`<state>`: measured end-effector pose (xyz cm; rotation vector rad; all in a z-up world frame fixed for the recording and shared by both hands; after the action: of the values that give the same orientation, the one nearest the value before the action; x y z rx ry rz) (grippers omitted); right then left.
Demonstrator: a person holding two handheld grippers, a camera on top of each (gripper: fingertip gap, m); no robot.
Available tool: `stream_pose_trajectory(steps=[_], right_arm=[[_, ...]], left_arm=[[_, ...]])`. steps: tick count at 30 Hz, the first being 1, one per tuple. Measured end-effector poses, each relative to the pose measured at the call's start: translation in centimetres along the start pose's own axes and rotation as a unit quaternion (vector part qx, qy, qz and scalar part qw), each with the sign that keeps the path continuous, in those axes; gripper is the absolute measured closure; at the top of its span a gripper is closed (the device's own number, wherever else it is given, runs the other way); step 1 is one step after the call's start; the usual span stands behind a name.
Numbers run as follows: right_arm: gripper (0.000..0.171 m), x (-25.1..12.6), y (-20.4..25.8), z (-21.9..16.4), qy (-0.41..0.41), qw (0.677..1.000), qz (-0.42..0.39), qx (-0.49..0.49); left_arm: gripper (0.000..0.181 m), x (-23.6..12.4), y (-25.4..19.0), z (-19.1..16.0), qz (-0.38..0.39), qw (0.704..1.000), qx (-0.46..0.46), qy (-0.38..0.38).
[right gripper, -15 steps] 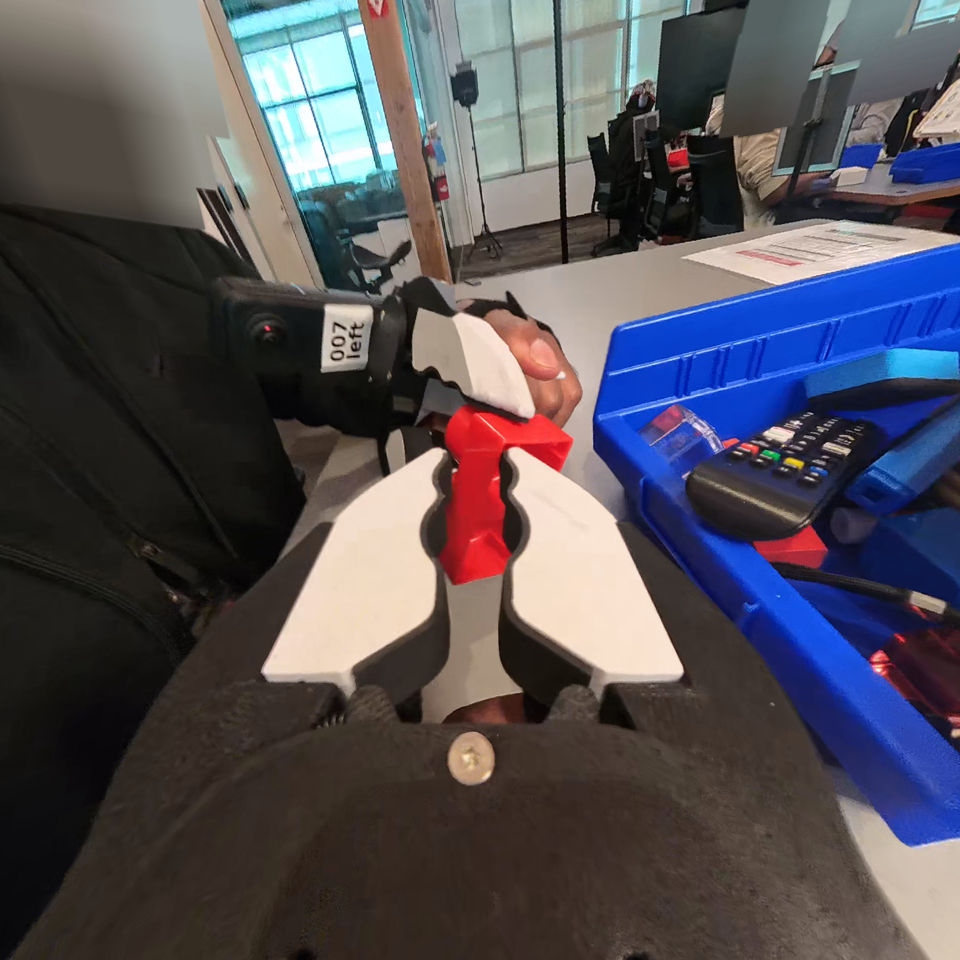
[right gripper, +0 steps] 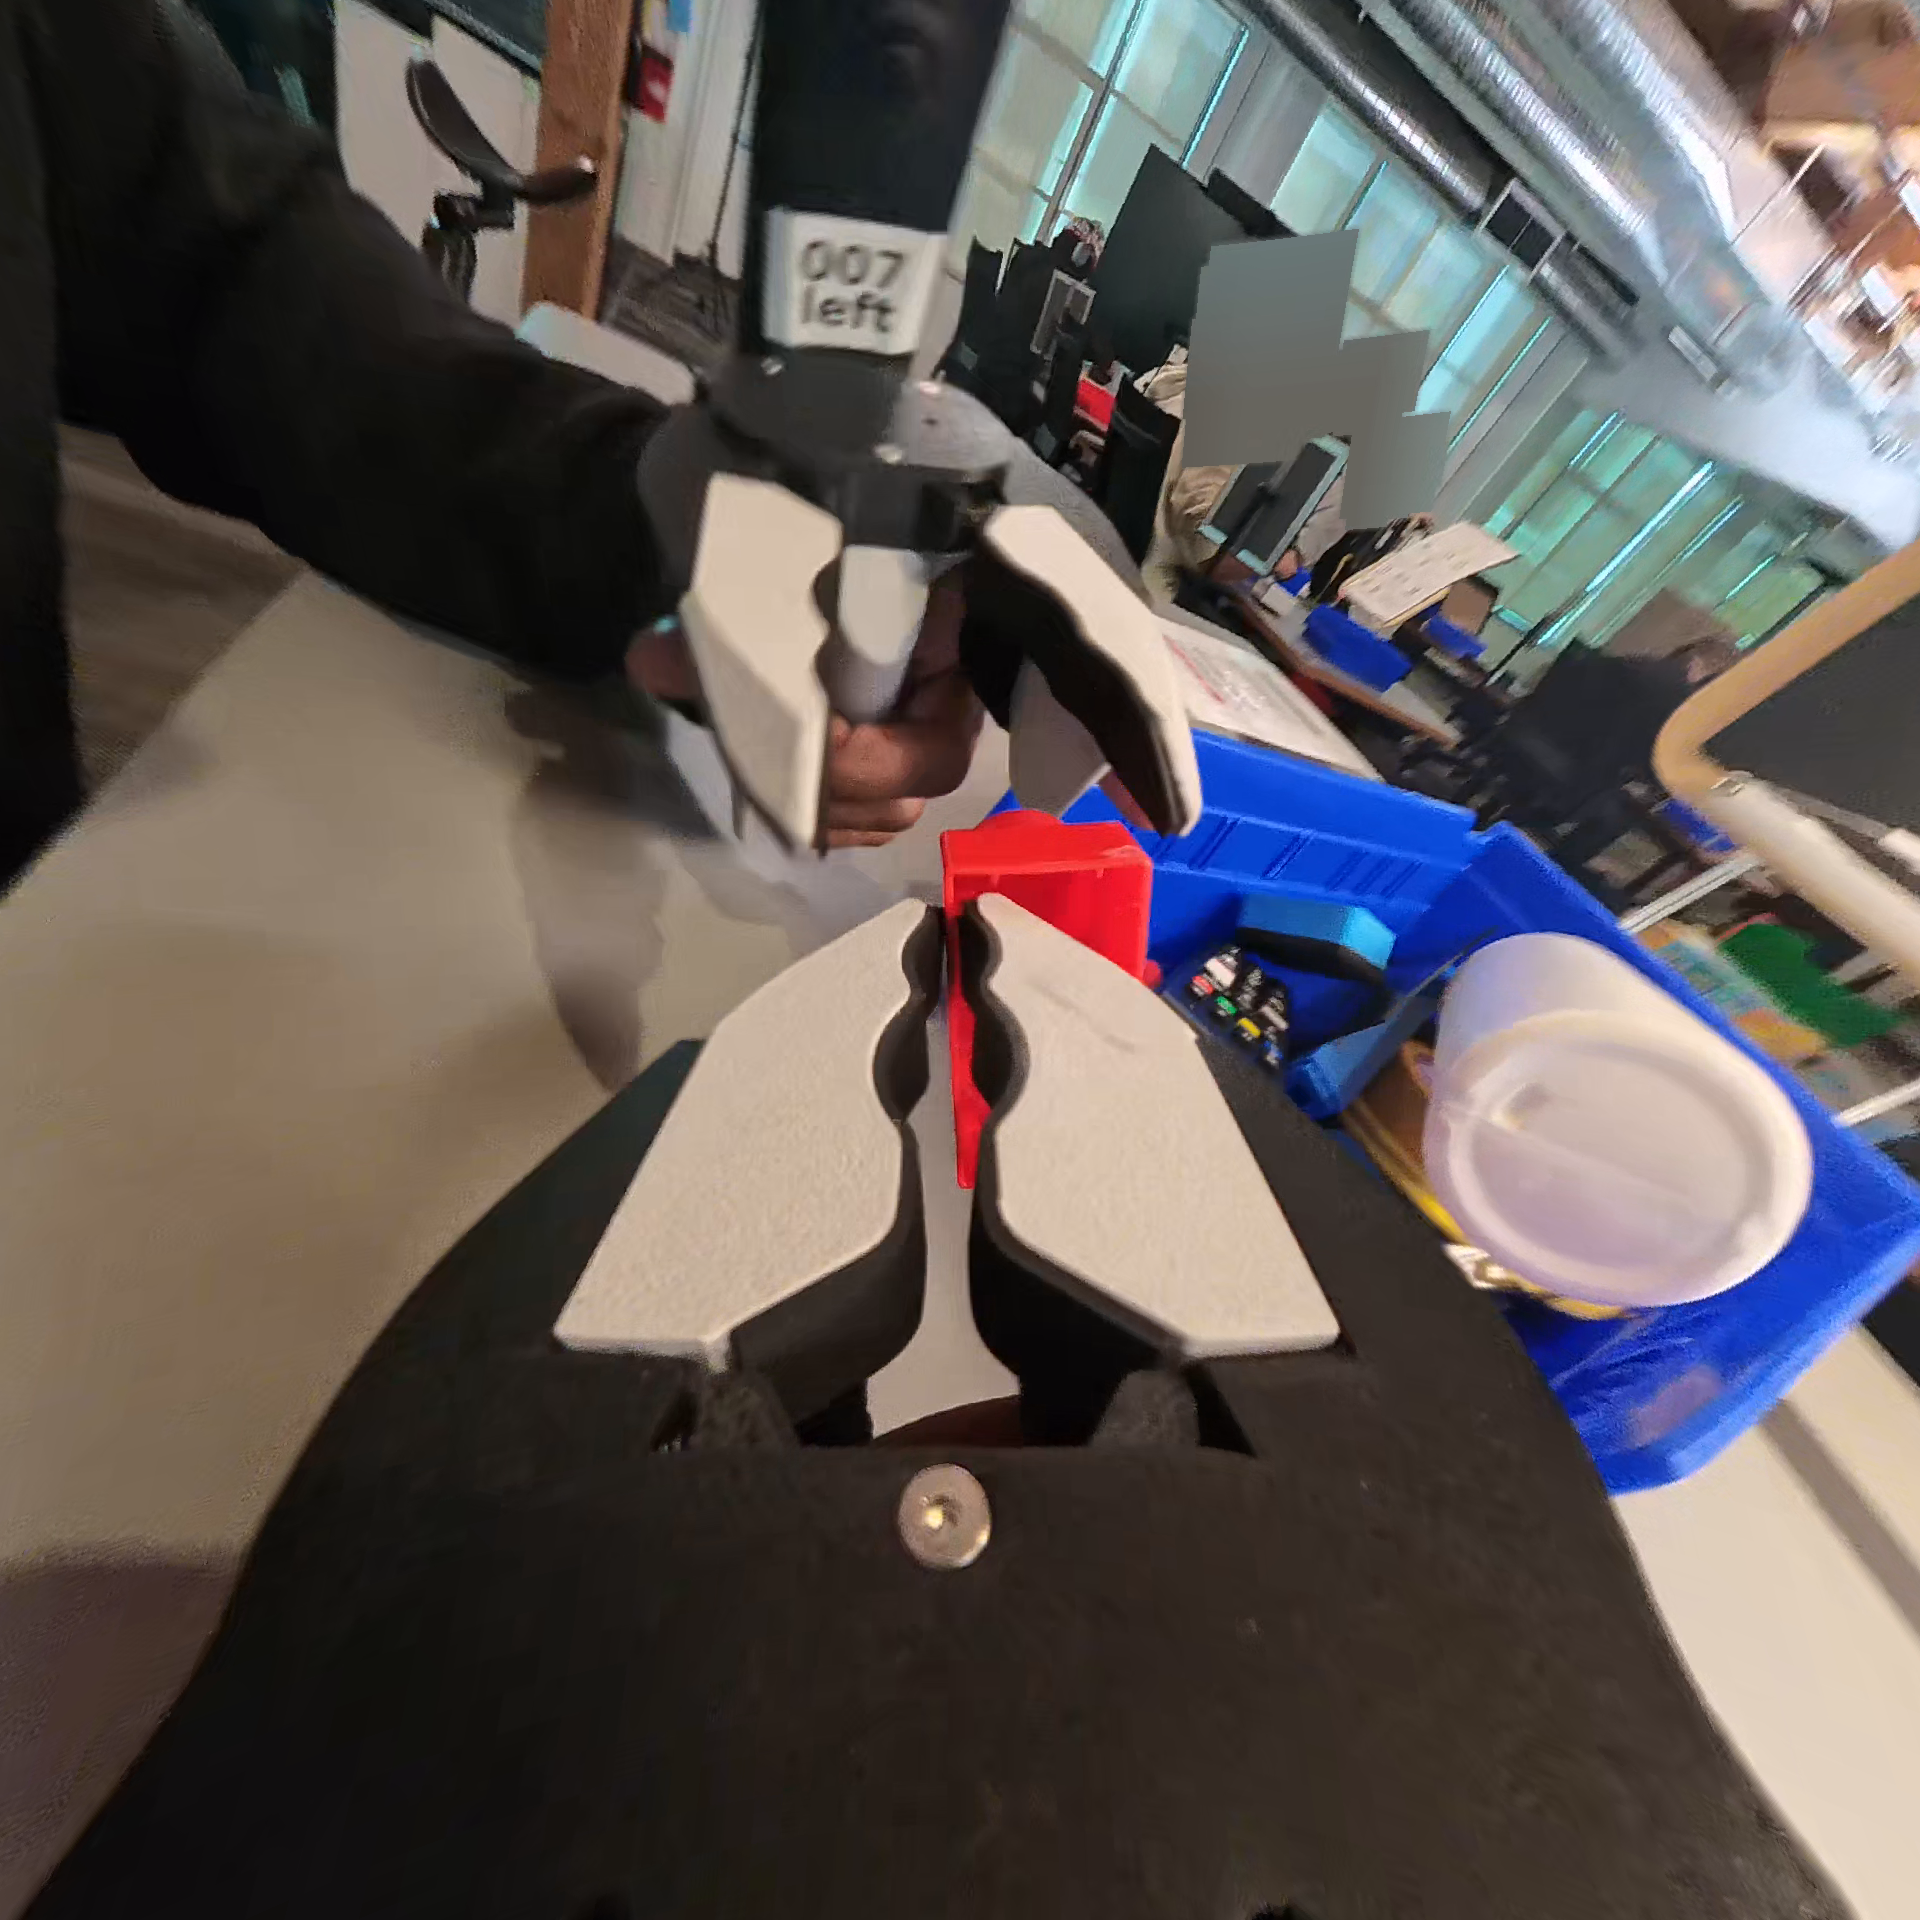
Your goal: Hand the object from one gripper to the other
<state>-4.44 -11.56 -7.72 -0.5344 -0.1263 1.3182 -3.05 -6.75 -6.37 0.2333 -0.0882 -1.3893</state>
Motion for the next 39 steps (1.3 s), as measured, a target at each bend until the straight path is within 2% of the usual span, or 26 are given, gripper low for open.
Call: stream_pose_trajectory(steps=[5,9,16,22,25,30,33,37,39], right_arm=[[0.169,0.4,0.9,-0.4,0.034,0.992,-0.027,-0.123],[0.169,0.8,2.1,-0.2,0.038,0.980,-0.026,-0.196],[0.169,0.7,2.8,0.8,0.006,0.975,-0.030,-0.218],[0.168,0.7,3.7,1.7,-0.021,0.971,-0.021,-0.239],[0.168,0.7,3.7,1.7,-0.018,0.970,-0.021,-0.243],[0.168,0.8,3.1,1.3,-0.004,0.971,-0.039,-0.235],[0.158,0.6,2.5,1.0,-0.003,0.981,-0.037,-0.188],[0.152,0.4,1.6,0.9,-0.023,0.996,-0.013,-0.084],[0.152,0.1,1.1,0.9,-0.033,0.998,-0.013,-0.049]], left_arm=[[0.107,0.0,0.4,0.0,-0.066,0.979,-0.194,0.009],[0.106,0.1,0.6,0.2,-0.100,0.951,-0.293,-0.001],[0.098,0.5,-1.8,-1.1,-0.161,0.944,-0.283,0.049],[0.098,0.8,-2.7,-1.5,-0.206,0.911,-0.352,0.063],[0.105,0.9,-3.4,-1.6,-0.230,0.900,-0.363,0.069],[0.108,0.9,-2.6,-1.4,-0.175,0.941,-0.284,0.049],[0.108,0.7,-1.7,-1.1,-0.126,0.969,-0.212,0.034],[0.108,0.7,-0.9,-0.9,-0.080,0.984,-0.160,0.024],[0.108,0.6,-0.5,-0.9,-0.071,0.984,-0.163,0.017]])
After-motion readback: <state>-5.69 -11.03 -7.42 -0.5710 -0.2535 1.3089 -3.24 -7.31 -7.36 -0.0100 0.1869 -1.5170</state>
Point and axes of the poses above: each gripper's, where its closed fingertips meet, x out along the fingers, z out of its top, y = z × x across the jaws, the point moved 3 cm from there along -x, back along the fingers, and after that the axes turned 9 degrees about z, right-handed, at the moved point
